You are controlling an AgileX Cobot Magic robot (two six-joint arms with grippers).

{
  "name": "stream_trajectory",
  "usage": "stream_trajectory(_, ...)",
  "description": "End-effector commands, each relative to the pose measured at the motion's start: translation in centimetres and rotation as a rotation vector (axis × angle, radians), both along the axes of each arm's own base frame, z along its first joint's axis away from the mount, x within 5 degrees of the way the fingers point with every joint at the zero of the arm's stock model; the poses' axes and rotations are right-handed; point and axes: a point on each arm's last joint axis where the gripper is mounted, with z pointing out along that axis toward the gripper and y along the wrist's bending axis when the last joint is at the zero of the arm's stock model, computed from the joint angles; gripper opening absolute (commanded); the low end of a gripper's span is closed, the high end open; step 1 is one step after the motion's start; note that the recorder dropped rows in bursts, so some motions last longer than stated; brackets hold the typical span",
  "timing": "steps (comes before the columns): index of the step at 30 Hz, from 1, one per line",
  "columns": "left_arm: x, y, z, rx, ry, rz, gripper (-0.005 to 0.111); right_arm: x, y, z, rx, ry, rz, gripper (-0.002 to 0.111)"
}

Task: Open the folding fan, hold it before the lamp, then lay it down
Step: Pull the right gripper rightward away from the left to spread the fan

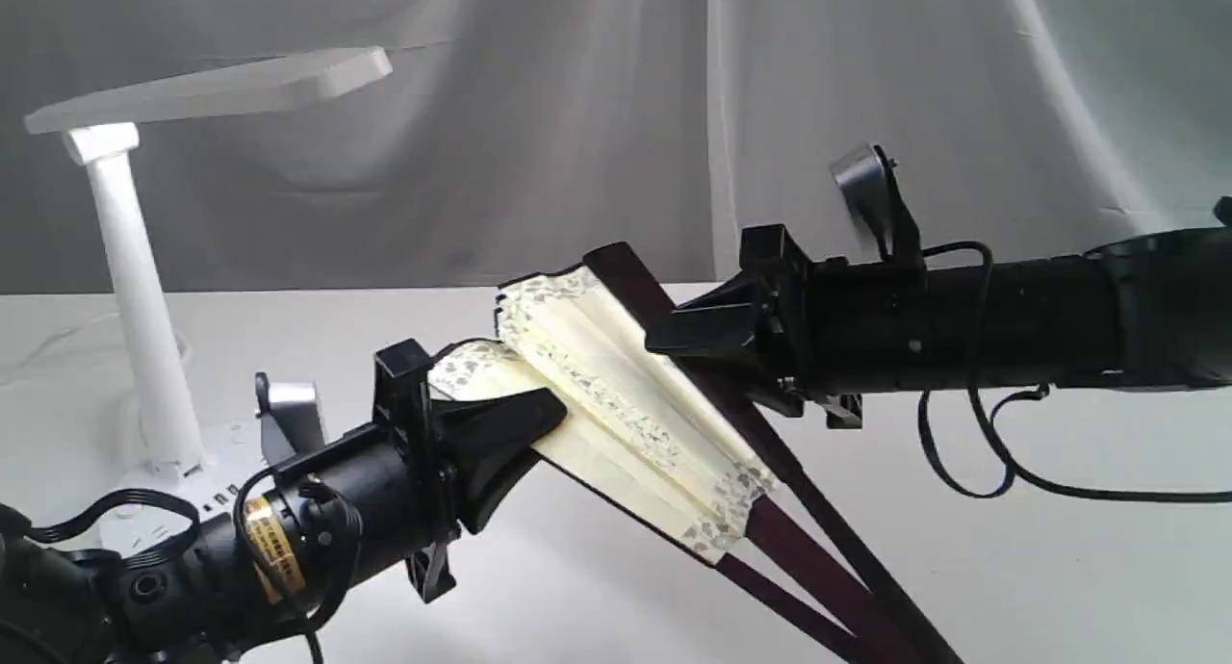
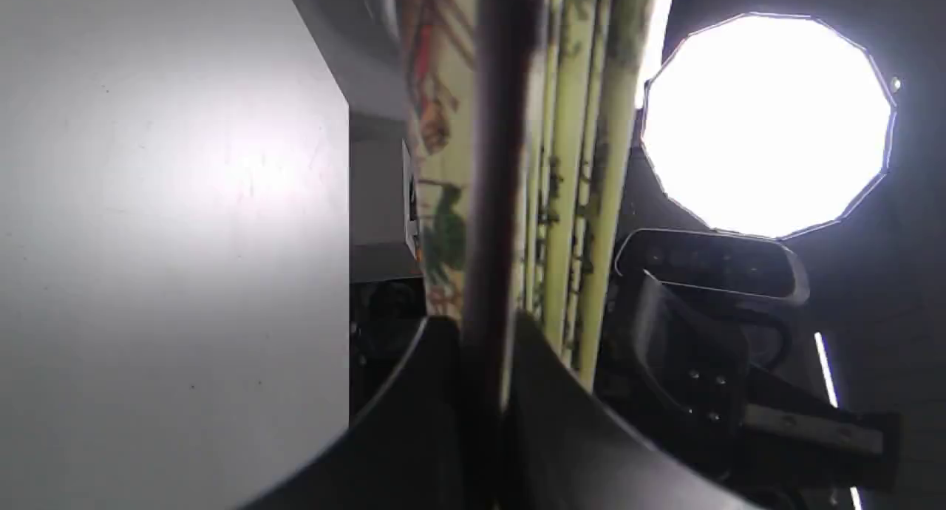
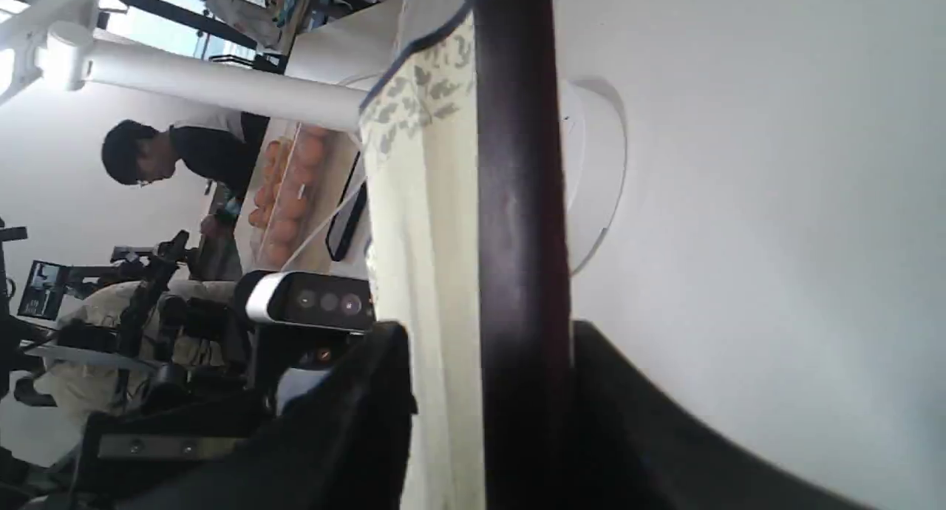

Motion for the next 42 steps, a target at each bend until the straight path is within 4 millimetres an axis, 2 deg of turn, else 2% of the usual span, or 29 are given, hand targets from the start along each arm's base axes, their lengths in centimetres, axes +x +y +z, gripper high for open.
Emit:
stream_trajectory(1, 0.0, -0.1, -0.1, 0.011, 0.007, 0.002, 0.0, 0.3, -0.1, 0.4, 0.004, -0.019, -0.036, 0.033)
stream_trajectory(6, 0.0, -0.1, -0.1, 0.01, 0.007, 0.005, 0.0, 0.3, -0.1, 0.3, -0.002, -0.019, -0.043, 0.031)
stream_trajectory(13, 0.2, 0.0, -0.1, 0.003, 0.01, 0.026, 0.0, 0.4, -0.2, 0.2, -0.017, -0.02, -0.051, 0.0)
stream_trajectory(31, 0.4, 0.3, 0.0, -0.008, 0.013, 0.065, 0.0, 1.4, -1.2, -0.7, -0.139, -0.029, -0.178, 0.0)
stream_trajectory(33, 0.4, 0.3, 0.0, -0.008, 0.013, 0.065, 0.0, 1.7, -1.7, -0.6, -0.13, -0.024, -0.207, 0.0)
stream_trajectory(42, 0.1, 0.6, -0.4, -0.013, 0.042, 0.092, 0.0, 2.7, -6.2, -0.1, -0.06, -0.012, -0.302, 0.0)
